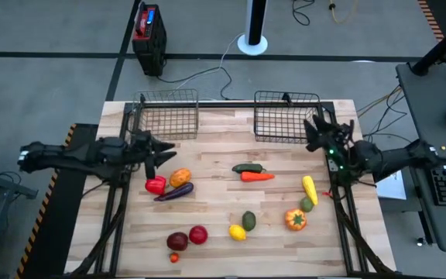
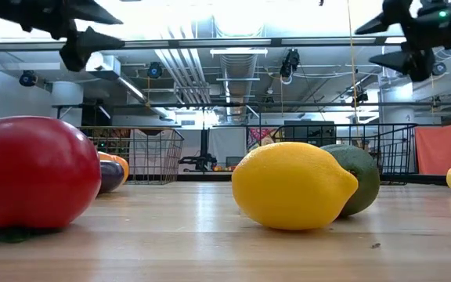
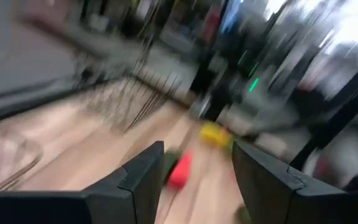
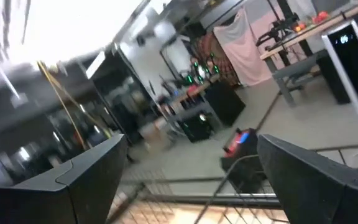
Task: Sort produce into baskets
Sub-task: Put the bell pepper into the brown wire basket
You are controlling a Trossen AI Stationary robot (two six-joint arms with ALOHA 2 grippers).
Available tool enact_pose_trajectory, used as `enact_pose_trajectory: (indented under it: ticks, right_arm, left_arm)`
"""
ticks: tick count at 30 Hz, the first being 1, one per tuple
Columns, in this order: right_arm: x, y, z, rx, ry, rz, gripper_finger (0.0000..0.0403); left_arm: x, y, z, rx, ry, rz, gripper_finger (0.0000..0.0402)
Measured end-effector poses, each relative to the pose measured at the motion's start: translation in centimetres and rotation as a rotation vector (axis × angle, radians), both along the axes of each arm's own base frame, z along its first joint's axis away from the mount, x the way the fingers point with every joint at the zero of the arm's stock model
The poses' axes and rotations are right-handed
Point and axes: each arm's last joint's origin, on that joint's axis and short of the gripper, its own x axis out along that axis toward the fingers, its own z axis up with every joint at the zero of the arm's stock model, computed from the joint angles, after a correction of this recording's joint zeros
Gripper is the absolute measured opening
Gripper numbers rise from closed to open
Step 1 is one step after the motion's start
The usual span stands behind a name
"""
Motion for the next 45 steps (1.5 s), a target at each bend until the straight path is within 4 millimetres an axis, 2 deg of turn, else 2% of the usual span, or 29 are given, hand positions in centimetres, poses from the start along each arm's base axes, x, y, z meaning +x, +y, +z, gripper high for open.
enact_pose_trajectory:
  ticks: [4,7,12,15,18,23,34,45]
  right_arm:
    - [3.1,0.3,0.5,-0.023,0.267,0.001,0.0354]
    - [4.3,0.4,1.2,-0.006,0.437,0.004,0.0354]
    - [5.3,0.5,1.6,0.039,0.721,-0.005,0.0354]
    - [5.7,0.6,1.4,0.086,0.823,-0.022,0.0354]
    - [6.2,0.6,1.3,0.123,0.84,-0.043,0.0354]
    - [7.3,0.7,0.0,0.136,0.896,-0.058,0.0354]
    - [8.9,0.9,-2.0,0.162,0.954,-0.084,0.0354]
    - [9.2,0.9,-2.4,0.162,0.96,-0.085,0.0354]
  left_arm:
    - [0.6,-0.4,1.3,0.008,0.286,-0.036,0.0174]
    - [1.0,-1.1,1.8,0.011,0.455,-0.107,0.0174]
    - [1.5,-2.4,1.6,0.042,0.683,-0.22,0.0174]
    - [1.8,-3.2,1.1,0.062,0.781,-0.254,0.0174]
    - [1.7,-3.6,0.3,0.063,0.885,-0.262,0.0174]
    - [1.2,-3.7,-0.4,0.015,1.007,-0.267,0.0174]
    - [0.9,-3.6,-0.2,0.0,0.998,-0.254,0.0174]
    - [1.3,-3.7,-0.6,0.01,1.025,-0.272,0.0187]
